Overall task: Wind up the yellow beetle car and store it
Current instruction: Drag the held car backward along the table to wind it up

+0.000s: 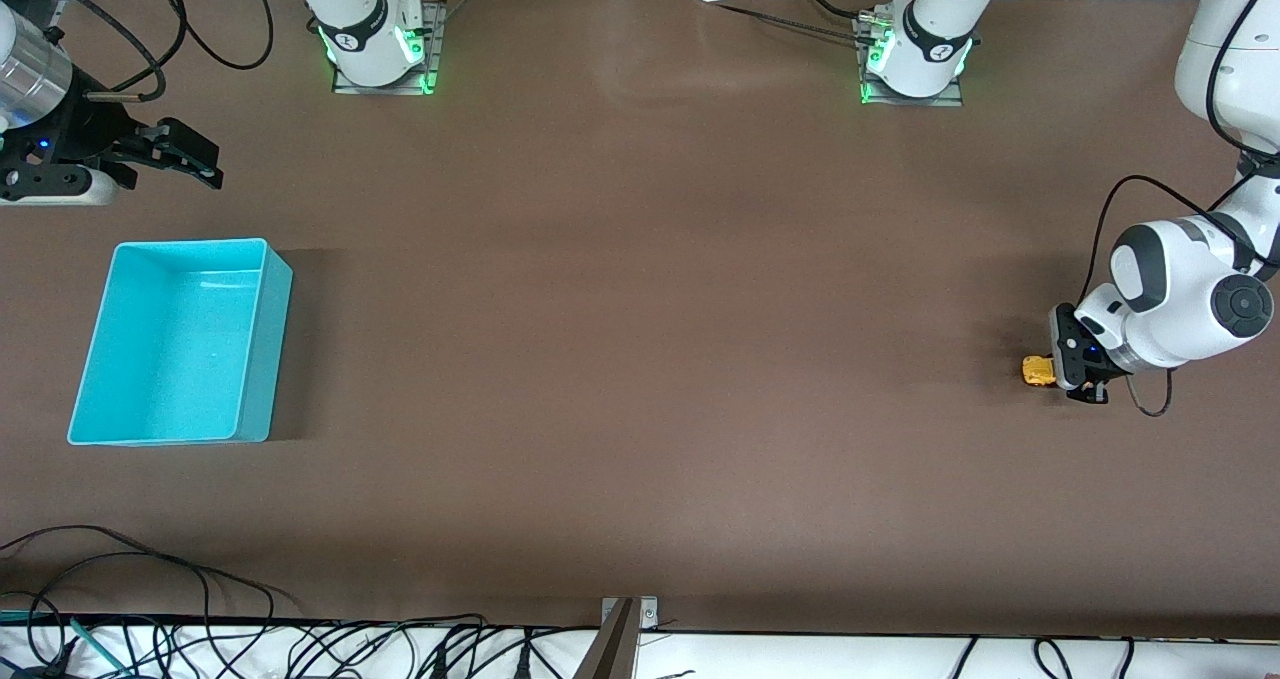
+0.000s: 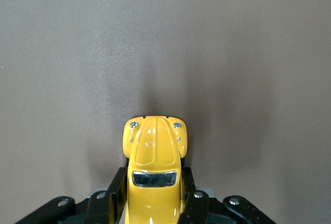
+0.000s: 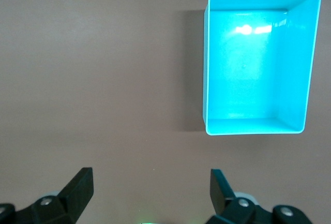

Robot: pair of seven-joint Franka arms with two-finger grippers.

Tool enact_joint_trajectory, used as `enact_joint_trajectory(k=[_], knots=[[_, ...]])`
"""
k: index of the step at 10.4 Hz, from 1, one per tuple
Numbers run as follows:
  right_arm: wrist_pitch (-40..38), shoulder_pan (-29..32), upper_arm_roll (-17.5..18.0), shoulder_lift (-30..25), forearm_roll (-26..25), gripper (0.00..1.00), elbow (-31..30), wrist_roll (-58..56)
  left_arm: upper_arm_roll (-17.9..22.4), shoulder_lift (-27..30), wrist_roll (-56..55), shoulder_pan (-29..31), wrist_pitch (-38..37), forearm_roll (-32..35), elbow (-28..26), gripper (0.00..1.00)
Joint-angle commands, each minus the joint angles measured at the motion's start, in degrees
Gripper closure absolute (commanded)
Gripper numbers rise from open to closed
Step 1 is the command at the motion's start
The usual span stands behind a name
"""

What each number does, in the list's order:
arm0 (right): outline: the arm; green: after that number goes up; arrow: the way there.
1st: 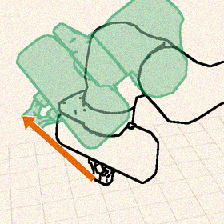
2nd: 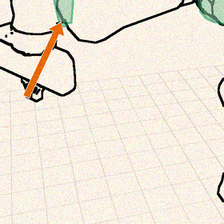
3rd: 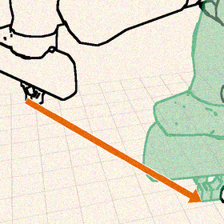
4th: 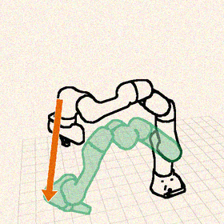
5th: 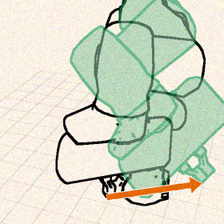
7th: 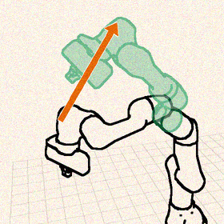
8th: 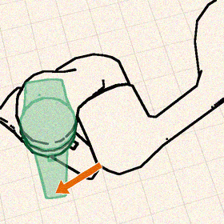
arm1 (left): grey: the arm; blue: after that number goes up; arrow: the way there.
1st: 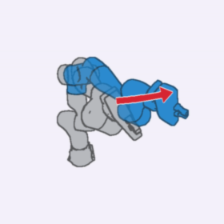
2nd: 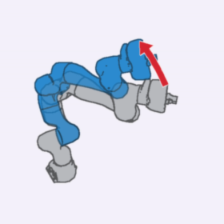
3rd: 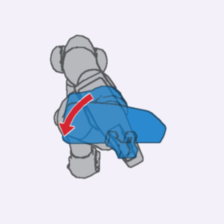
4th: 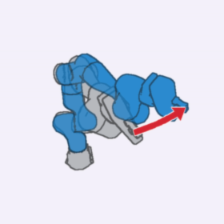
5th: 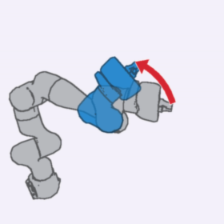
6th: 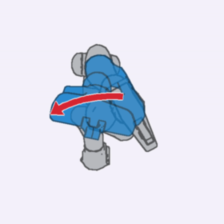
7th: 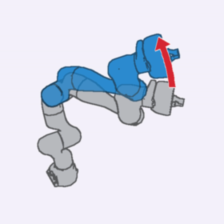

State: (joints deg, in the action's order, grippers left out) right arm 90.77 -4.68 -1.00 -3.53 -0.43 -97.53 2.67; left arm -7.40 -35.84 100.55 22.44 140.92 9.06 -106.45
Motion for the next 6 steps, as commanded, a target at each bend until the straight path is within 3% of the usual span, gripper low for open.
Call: enact_joint_trajectory(k=[1,2,3,6], knots=[[0.54,-0.15,0.12,-0.60,-0.36,0.00,-0.82,0.49,0.10,-2.65,0.70,0.94,-0.21,2.28,0.98,0.93],[0.46,-0.15,0.12,-0.60,-0.36,0.00,-0.82,0.49,0.10,-2.57,0.61,0.94,-0.21,2.19,0.98,0.72],[0.54,-0.15,0.12,-0.60,-0.28,0.00,-0.82,0.49,-0.16,-2.04,0.70,1.99,-0.38,1.24,1.59,0.02],[0.54,-0.15,0.12,-0.60,-0.36,0.00,-0.82,0.49,-1.91,3.30,0.26,2.52,-8.36,0.27,2.30,0.00]])
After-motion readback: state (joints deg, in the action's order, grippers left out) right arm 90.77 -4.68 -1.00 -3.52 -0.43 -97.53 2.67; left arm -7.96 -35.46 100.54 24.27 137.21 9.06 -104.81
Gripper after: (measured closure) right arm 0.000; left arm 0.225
